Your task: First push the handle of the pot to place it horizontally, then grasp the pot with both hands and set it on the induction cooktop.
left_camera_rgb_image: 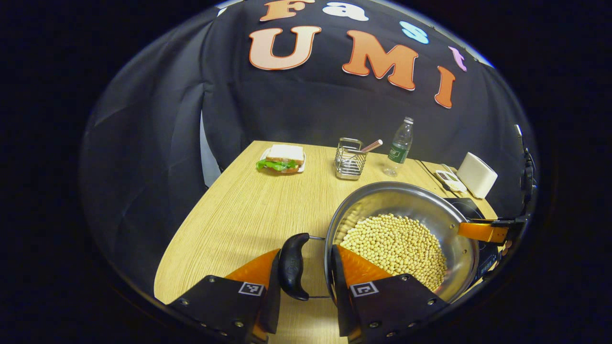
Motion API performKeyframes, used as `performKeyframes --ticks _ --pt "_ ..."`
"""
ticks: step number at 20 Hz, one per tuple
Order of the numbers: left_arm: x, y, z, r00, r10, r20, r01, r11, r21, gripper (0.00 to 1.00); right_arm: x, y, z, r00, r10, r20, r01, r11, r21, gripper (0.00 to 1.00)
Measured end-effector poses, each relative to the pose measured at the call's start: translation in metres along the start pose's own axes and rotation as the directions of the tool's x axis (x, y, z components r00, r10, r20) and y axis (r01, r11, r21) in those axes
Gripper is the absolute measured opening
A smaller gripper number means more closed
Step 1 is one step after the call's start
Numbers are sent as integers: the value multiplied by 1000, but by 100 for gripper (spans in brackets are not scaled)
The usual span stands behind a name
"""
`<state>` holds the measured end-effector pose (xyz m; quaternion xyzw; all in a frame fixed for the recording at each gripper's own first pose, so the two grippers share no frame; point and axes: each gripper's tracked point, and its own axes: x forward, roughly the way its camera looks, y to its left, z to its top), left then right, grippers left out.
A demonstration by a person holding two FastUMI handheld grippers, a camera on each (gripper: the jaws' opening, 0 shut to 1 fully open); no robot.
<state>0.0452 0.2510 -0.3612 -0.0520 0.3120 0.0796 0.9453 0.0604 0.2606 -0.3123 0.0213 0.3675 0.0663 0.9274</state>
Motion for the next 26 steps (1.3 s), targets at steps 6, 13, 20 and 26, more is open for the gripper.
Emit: performKeyframes --ticks 6,13,20,26 --pt "1 1 -3 1000 -8 22 8 1000 27 50 -21 -25 15 999 -13 29 13 1000 14 53" --pt "6 0 -2 999 -23 28 21 999 44 50 -38 -58 26 999 -27 39 26 999 29 53" --pt "10 -1 1 998 -57 23 55 996 72 50 -52 -106 29 997 -66 48 63 996 64 48" --pt "14 -2 2 996 -86 17 84 991 105 50 -58 -153 32 994 -100 51 94 990 103 53"
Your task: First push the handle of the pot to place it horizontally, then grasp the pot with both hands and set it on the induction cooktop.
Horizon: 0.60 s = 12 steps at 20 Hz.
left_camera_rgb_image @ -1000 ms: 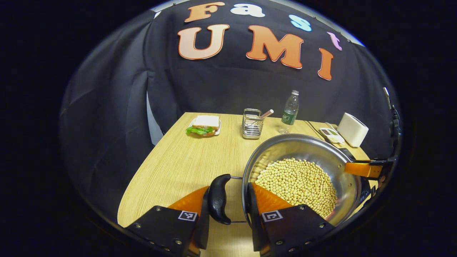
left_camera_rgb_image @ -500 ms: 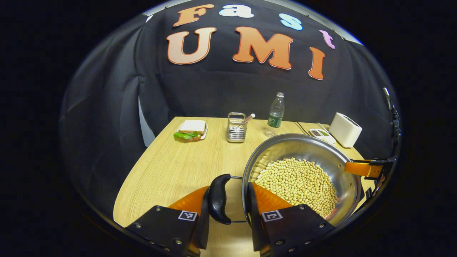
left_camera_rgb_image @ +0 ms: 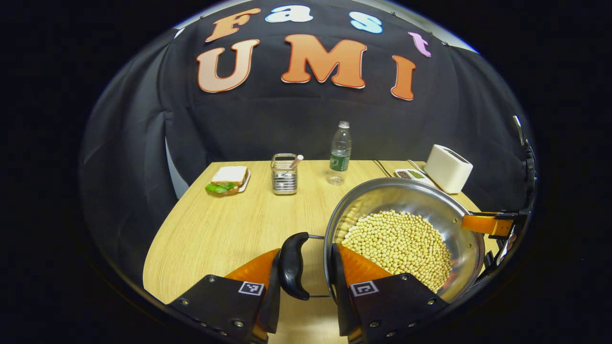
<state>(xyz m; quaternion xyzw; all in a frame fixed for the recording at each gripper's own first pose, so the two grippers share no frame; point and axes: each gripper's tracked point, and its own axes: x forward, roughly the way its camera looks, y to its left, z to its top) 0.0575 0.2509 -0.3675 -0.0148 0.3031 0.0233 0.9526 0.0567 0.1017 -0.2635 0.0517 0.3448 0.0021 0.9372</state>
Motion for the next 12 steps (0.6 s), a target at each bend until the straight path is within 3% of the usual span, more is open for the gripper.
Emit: performKeyframes --ticks 4,5,6,12 --pt "-1 0 1 1000 -28 -12 28 1000 10 50 -1 -34 4 1000 -29 3 29 999 17 53" --pt "0 0 0 999 -33 -15 34 999 13 50 0 -42 4 999 -34 1 34 999 22 48" --pt "0 0 0 999 -39 -19 40 999 16 50 1 -50 4 999 -40 -1 40 999 27 53" --pt "0 2 0 997 -62 -48 64 998 30 50 9 -88 6 998 -62 -19 63 996 57 53"
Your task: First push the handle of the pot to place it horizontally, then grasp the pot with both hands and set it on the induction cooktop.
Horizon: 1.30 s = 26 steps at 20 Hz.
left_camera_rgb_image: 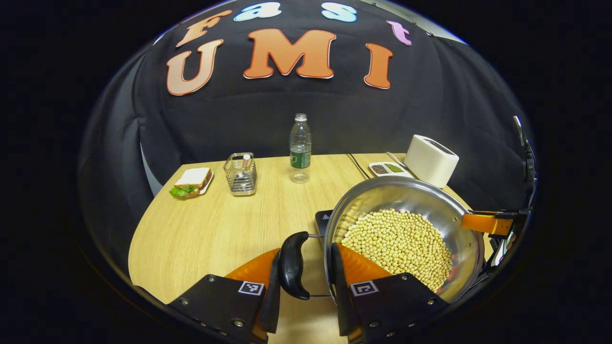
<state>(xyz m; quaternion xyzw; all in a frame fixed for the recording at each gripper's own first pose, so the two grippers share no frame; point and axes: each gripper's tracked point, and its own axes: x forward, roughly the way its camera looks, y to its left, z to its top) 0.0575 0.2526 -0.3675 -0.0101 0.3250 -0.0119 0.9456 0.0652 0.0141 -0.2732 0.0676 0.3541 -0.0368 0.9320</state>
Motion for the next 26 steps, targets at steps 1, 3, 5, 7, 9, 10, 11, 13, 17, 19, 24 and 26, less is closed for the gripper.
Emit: performKeyframes --ticks 1,3,5,7,9,10,11,13,17,19,24,26 --pt "0 0 0 1000 -2 -4 2 1000 1 50 1 -5 0 1000 -2 -2 2 1000 3 53" --pt "0 0 0 1000 -5 -11 5 1000 3 50 6 -12 2 1000 -6 -8 6 1000 6 53" --pt "0 0 -1 1000 -11 -20 11 1000 4 50 10 -19 1 1000 -8 -15 8 1000 8 53" --pt "2 6 -4 999 -16 -32 17 1000 7 50 15 -23 2 1000 -11 -19 11 1000 13 53" --pt "3 6 -6 999 -16 -42 16 1000 4 50 20 -24 1 1000 -13 -23 14 1000 12 53" --pt "2 6 -6 999 -15 -46 15 1000 1 49 20 -24 -2 1000 -13 -27 13 1000 10 53" --pt "3 6 -5 999 -16 -50 16 1000 -3 49 20 -23 -3 999 -12 -34 12 1000 12 53" --pt "5 7 -5 998 -21 -57 20 1000 -22 48 22 -24 -2 1000 -4 -30 4 1000 15 53" --pt "1 11 -3 998 3 -65 -5 1000 -28 53 21 -21 -3 999 14 -30 -14 1000 8 54" --pt "-6 9 7 999 14 -36 -15 1000 -27 56 17 -22 10 1000 0 14 0 1000 -6 59" --pt "-81 44 84 972 140 188 -141 990 -9 83 -43 -26 75 976 -23 219 29 999 -25 95" --pt "-126 53 118 946 161 282 -164 986 -13 87 -78 -23 94 956 -10 293 22 999 -37 95"
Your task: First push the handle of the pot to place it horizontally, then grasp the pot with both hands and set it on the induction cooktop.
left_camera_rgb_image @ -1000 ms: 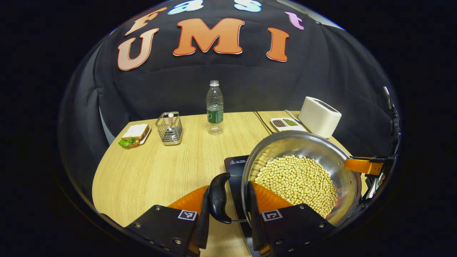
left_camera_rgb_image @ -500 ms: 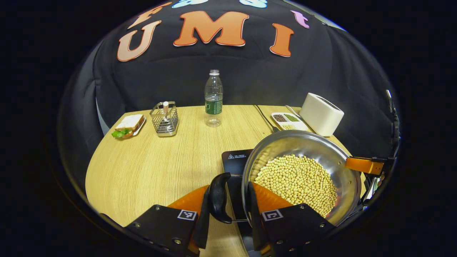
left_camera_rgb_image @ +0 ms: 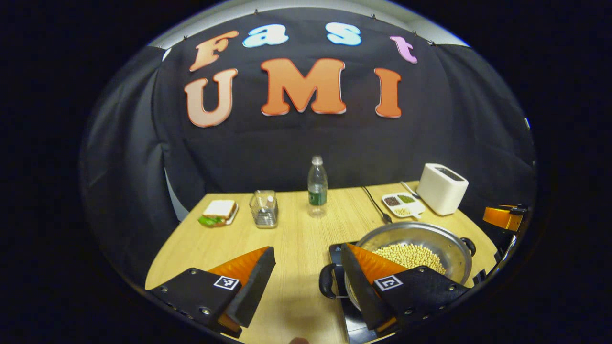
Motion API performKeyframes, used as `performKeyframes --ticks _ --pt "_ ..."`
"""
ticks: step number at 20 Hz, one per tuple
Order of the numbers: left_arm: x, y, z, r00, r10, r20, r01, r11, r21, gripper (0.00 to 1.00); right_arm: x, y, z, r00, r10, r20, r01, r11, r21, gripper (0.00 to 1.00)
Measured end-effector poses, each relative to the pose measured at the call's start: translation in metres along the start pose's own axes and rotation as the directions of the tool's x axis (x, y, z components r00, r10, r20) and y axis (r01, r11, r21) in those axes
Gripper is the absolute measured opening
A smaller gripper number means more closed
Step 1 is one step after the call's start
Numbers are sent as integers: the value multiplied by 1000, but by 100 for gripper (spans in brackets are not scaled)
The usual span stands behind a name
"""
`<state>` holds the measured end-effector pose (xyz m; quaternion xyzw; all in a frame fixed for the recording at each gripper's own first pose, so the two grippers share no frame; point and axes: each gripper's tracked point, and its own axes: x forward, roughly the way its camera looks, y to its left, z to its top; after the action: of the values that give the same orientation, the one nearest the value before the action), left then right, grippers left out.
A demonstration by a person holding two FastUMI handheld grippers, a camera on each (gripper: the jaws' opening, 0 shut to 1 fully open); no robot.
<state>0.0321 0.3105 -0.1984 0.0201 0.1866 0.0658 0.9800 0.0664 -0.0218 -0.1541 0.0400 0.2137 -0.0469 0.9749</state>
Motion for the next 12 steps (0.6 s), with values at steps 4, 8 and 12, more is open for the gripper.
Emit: performKeyframes --ticks 4,8,12 --pt "-72 40 83 982 63 181 -62 998 -11 86 -63 9 58 989 43 145 -38 999 -31 95" --pt "-156 77 140 917 159 367 -186 982 40 87 -130 16 115 955 93 282 -84 996 -44 100" --pt "-204 77 149 882 163 442 -209 976 57 87 -177 14 148 919 92 384 -78 996 -53 95"
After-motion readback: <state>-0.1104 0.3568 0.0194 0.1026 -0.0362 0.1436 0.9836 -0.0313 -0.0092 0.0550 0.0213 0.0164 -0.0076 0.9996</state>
